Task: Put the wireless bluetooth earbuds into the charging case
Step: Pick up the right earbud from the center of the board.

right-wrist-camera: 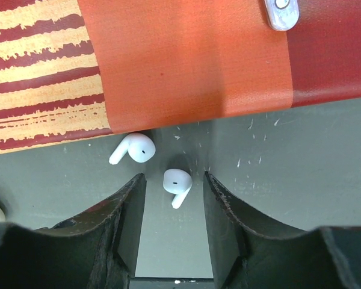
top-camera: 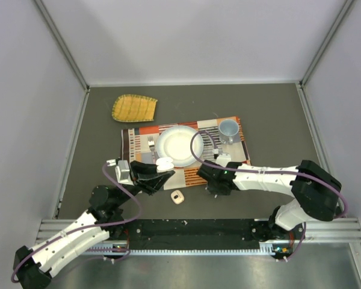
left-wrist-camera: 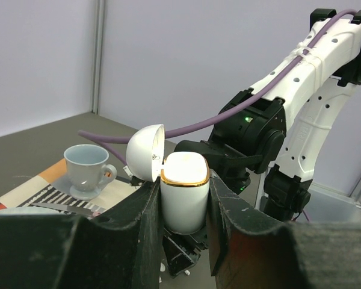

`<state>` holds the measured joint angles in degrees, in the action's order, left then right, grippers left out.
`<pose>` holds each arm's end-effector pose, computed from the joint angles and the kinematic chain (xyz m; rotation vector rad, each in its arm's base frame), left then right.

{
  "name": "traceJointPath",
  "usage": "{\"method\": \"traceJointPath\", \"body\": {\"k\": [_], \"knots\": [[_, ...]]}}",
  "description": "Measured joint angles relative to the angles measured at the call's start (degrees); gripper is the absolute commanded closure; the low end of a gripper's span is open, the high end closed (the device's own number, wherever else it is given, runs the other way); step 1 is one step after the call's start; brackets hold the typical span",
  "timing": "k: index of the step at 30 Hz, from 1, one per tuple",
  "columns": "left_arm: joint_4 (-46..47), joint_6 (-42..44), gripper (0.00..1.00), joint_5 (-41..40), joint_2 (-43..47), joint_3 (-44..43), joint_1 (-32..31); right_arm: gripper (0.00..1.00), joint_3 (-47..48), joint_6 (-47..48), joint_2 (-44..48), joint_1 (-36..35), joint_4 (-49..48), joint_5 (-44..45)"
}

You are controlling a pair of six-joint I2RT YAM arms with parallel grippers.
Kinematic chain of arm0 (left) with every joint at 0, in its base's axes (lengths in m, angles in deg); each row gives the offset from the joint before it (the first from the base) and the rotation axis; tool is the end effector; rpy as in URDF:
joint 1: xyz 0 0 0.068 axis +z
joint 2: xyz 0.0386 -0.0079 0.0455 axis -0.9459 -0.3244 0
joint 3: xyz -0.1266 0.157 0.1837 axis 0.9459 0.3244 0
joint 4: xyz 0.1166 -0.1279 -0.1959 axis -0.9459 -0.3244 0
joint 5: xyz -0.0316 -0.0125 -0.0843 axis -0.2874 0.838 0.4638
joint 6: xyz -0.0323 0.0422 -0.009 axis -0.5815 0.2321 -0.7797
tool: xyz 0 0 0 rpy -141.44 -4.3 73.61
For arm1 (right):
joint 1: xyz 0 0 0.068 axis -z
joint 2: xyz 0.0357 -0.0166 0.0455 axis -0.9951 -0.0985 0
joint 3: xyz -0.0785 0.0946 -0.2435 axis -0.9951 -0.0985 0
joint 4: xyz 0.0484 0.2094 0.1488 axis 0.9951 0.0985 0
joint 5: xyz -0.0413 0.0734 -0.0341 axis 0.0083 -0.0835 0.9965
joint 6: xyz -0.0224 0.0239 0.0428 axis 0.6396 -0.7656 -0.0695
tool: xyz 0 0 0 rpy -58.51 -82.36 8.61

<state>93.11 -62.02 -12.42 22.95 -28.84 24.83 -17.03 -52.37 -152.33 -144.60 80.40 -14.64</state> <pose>0.0774 -0.0949 0.2619 0.5143 1.0787 -1.1948 0.1360 0.2141 0.1641 0.0950 2.7133 0.0948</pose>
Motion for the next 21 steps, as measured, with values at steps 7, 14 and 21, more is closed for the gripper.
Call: {"method": "traceJointPath", "body": {"k": [7,14,21], "knots": [[-0.59,-0.24,1.00,-0.39,0.00,-0.04,0.00,0.62,-0.33,-0.15,-0.22,0.09,-0.37,0.00],[-0.87,-0.46,1.00,-0.42,-0.02,-0.04,0.00,0.67,-0.55,-0.52,-0.22,0.42,-0.44,0.17],[-0.98,-1.09,1.00,-0.42,-0.13,-0.07,0.00,0.69,-0.96,-1.01,0.15,0.79,-0.42,0.39]]}}
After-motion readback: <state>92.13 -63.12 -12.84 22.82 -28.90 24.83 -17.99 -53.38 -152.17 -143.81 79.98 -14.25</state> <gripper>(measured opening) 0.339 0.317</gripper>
